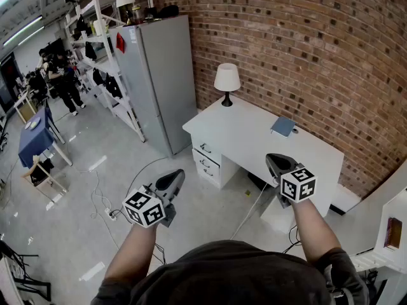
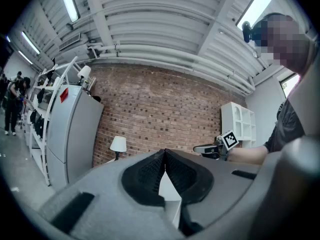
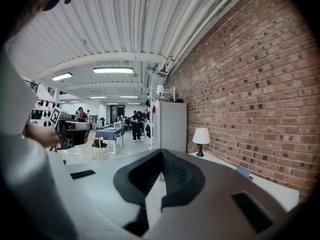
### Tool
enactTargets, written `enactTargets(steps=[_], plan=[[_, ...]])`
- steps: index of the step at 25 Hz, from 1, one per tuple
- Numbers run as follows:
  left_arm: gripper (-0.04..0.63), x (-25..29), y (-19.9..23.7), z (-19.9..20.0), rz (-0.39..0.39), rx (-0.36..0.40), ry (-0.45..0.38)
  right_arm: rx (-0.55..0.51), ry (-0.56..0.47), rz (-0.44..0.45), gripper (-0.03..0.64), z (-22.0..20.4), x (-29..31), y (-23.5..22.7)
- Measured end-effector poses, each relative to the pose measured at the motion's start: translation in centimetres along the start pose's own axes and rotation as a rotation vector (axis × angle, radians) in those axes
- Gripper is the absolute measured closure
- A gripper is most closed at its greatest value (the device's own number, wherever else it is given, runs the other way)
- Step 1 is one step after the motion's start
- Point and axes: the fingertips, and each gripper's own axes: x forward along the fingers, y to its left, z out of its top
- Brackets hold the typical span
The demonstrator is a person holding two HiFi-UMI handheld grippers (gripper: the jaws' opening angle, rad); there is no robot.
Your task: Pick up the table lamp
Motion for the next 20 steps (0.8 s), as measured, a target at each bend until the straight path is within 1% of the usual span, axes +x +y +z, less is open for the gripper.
enactTargets(steps=[11, 15, 20], plan=[[0.591, 1.6, -1.5, 0.3, 0.003, 0.009, 0.003, -0.004, -0.005, 0.011, 0.624, 0.5, -0.4, -1.6], [0.591, 2.4, -2.4, 0.2, 0.016, 0.012, 0.004, 0.006, -0.020, 0.018, 0.623, 0.7, -0.9, -2.8], [0.591, 3.8, -4.4, 0.2, 0.038, 0.021, -0.002, -0.015, -0.021, 0.037, 0.623, 0.4, -2.2, -4.5]])
